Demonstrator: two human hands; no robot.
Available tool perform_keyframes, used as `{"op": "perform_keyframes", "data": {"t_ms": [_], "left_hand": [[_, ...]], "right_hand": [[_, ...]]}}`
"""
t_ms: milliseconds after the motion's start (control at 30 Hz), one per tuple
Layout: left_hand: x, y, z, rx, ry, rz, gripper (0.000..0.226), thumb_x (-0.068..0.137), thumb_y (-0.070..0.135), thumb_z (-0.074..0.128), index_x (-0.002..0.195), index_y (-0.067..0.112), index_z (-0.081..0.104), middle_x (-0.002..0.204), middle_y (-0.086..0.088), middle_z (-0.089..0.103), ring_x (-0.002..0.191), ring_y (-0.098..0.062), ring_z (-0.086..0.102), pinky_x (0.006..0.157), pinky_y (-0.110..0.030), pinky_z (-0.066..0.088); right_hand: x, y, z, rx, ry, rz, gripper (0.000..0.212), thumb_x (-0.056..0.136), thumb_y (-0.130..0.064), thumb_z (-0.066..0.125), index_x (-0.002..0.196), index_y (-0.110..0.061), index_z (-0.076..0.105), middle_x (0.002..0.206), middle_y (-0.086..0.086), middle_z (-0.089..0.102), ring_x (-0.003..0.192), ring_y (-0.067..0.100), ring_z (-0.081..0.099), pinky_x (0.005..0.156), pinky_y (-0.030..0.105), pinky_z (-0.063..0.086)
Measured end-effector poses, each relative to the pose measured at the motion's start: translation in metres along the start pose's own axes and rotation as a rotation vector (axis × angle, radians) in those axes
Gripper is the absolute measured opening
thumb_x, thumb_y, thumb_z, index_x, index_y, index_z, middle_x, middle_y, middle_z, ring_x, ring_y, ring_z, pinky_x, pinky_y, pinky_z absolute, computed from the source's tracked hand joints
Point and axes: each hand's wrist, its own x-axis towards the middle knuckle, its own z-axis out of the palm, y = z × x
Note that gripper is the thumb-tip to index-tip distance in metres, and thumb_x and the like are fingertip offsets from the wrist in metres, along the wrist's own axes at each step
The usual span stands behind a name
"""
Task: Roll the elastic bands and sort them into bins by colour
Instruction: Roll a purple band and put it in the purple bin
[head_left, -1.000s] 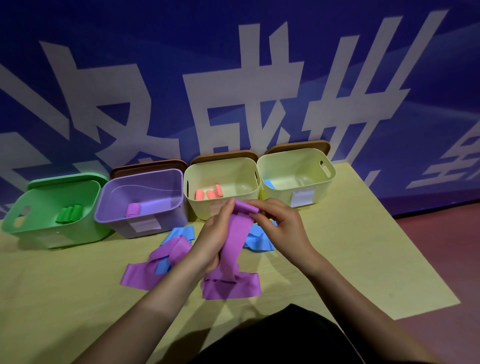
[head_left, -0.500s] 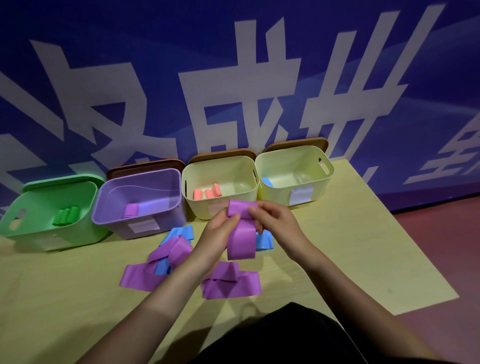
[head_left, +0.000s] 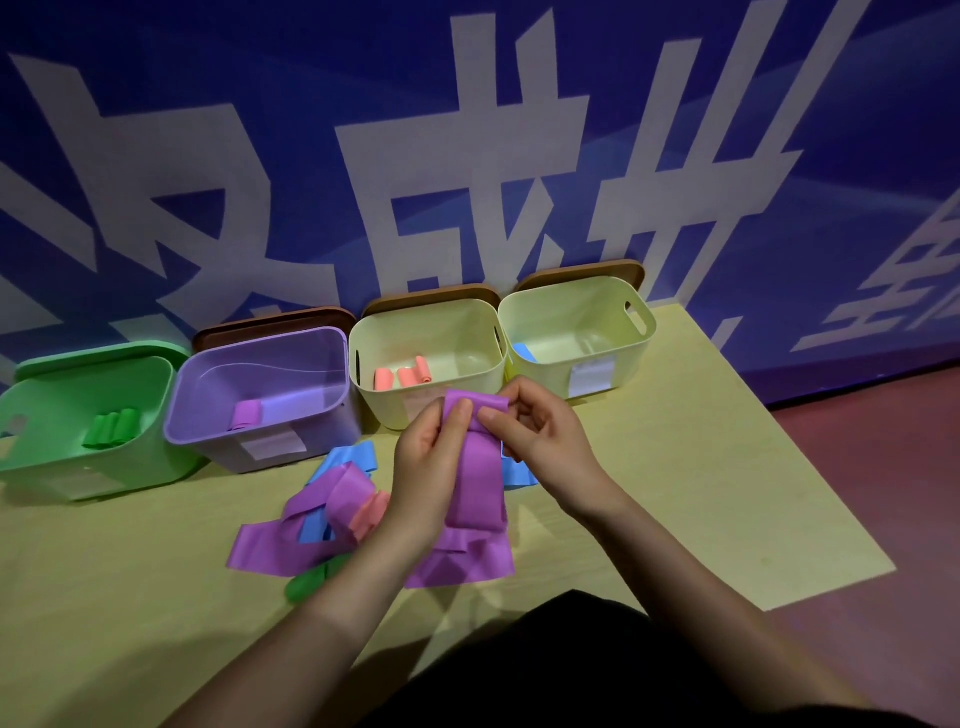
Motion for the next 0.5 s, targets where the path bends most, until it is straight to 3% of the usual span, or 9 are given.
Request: {"op": "perform_keyframes", "data": {"t_ms": [100, 200, 267, 367, 433, 500], "left_hand": [[-0.002, 0.002, 0.006, -0.098, 0.06, -0.195, 0.026, 0.093, 0.037, 0.056, 0.076, 0.033, 0.076, 0.08, 0.002, 0.073, 0.086, -0.023, 0.064, 0.085, -0.044, 0.05], [-0.002, 0.005, 0.005, -0.098, 0.043, -0.297, 0.04, 0.074, 0.059, 0.058, 0.078, 0.023, 0.074, 0.076, 0.0, 0.071, 0.077, -0.023, 0.063, 0.076, -0.04, 0.049], [-0.002, 0.007, 0.002, -0.081, 0.017, -0.319, 0.05, 0.067, 0.067, 0.056, 0.082, 0.023, 0.073, 0.083, -0.004, 0.072, 0.08, -0.024, 0.065, 0.078, -0.04, 0.048], [-0.003, 0.009, -0.001, -0.09, -0.007, -0.343, 0.037, 0.09, 0.051, 0.051, 0.094, 0.02, 0.071, 0.099, -0.011, 0.072, 0.093, -0.028, 0.067, 0.087, -0.046, 0.052], [-0.006, 0.006, -0.002, -0.101, 0.02, -0.305, 0.03, 0.098, 0.035, 0.047, 0.102, 0.015, 0.068, 0.086, -0.006, 0.07, 0.081, -0.024, 0.065, 0.077, -0.043, 0.053], [-0.008, 0.004, -0.001, -0.103, 0.087, -0.244, 0.026, 0.1, 0.029, 0.046, 0.098, 0.018, 0.069, 0.076, 0.002, 0.068, 0.073, -0.018, 0.062, 0.07, -0.038, 0.051]], "right_hand": [[0.005, 0.002, 0.0, -0.028, 0.037, 0.002, 0.018, 0.088, -0.007, 0.065, 0.074, -0.015, 0.057, 0.061, -0.004, 0.046, 0.06, 0.012, 0.043, 0.057, 0.023, 0.037], [0.009, 0.0, -0.002, -0.056, 0.048, -0.033, 0.013, 0.088, -0.005, 0.065, 0.081, -0.016, 0.064, 0.067, 0.003, 0.05, 0.066, 0.014, 0.045, 0.061, 0.025, 0.039], [0.01, 0.001, -0.001, -0.076, 0.066, -0.079, 0.014, 0.087, -0.005, 0.066, 0.089, -0.019, 0.068, 0.074, 0.011, 0.057, 0.07, 0.015, 0.049, 0.066, 0.027, 0.043], [0.011, 0.007, 0.002, -0.109, 0.128, -0.109, 0.022, 0.085, -0.006, 0.069, 0.097, -0.024, 0.071, 0.084, 0.013, 0.063, 0.073, 0.014, 0.051, 0.072, 0.029, 0.046], [0.011, 0.009, 0.005, -0.14, 0.147, -0.124, 0.025, 0.084, -0.007, 0.07, 0.102, -0.024, 0.072, 0.085, 0.012, 0.061, 0.073, 0.011, 0.05, 0.072, 0.025, 0.045], [0.01, 0.011, 0.009, -0.132, 0.164, -0.13, 0.032, 0.084, -0.006, 0.07, 0.104, -0.03, 0.07, 0.078, -0.001, 0.054, 0.07, 0.006, 0.047, 0.072, 0.018, 0.041]]}}
